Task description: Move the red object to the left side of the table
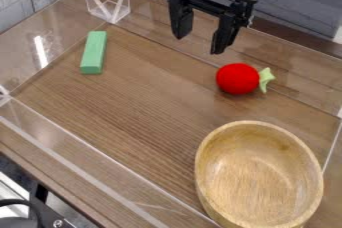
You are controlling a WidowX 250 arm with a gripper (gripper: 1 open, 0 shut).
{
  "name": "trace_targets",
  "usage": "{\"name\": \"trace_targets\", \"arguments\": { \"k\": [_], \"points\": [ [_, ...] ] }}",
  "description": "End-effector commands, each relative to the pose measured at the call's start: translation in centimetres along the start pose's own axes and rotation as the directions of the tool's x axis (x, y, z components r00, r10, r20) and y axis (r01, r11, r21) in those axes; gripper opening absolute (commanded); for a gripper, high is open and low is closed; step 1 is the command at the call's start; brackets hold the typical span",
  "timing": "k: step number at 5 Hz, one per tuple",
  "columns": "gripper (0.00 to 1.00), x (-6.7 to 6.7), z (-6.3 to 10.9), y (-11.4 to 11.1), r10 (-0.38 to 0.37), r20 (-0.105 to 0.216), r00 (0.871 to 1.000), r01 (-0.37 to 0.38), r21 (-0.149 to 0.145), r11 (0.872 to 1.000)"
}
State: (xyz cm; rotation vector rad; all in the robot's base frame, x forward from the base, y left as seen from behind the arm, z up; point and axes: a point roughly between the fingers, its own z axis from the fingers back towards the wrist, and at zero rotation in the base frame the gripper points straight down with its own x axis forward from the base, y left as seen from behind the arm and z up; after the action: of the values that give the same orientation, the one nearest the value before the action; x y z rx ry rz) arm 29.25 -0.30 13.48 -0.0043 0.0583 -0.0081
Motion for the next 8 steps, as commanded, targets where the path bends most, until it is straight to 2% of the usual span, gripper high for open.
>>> {"name": "trace_targets", "arguments": {
  "k": [1, 2, 3, 4, 5, 6, 7, 8],
  "points": [
    [1.00, 0.6, -1.3, -0.5, -0.192, -0.005, 0.981, 0.192, 0.004, 0.981],
    [1.00, 1.6, -2.9, -1.8, -0.392, 0.002, 0.920, 0.392, 0.014, 0.920],
    [1.00, 2.3, -3.9, -3.2, -0.542, 0.020, 0.840, 0.541, 0.029, 0.840],
    [1.00, 2.4, -4.4, -3.6, -0.624, 0.046, 0.780, 0.623, 0.043, 0.781],
    [1.00, 2.3, -4.6, -3.5, -0.633, 0.087, 0.769, 0.631, 0.053, 0.774],
    [1.00, 2.2, -5.0, -3.0, -0.644, 0.129, 0.754, 0.639, 0.078, 0.765],
    [1.00, 2.4, -5.3, -2.4, -0.663, 0.167, 0.730, 0.655, 0.102, 0.748],
    [1.00, 2.9, -6.0, -1.8, -0.694, 0.192, 0.694, 0.685, 0.123, 0.718]
  ]
}}
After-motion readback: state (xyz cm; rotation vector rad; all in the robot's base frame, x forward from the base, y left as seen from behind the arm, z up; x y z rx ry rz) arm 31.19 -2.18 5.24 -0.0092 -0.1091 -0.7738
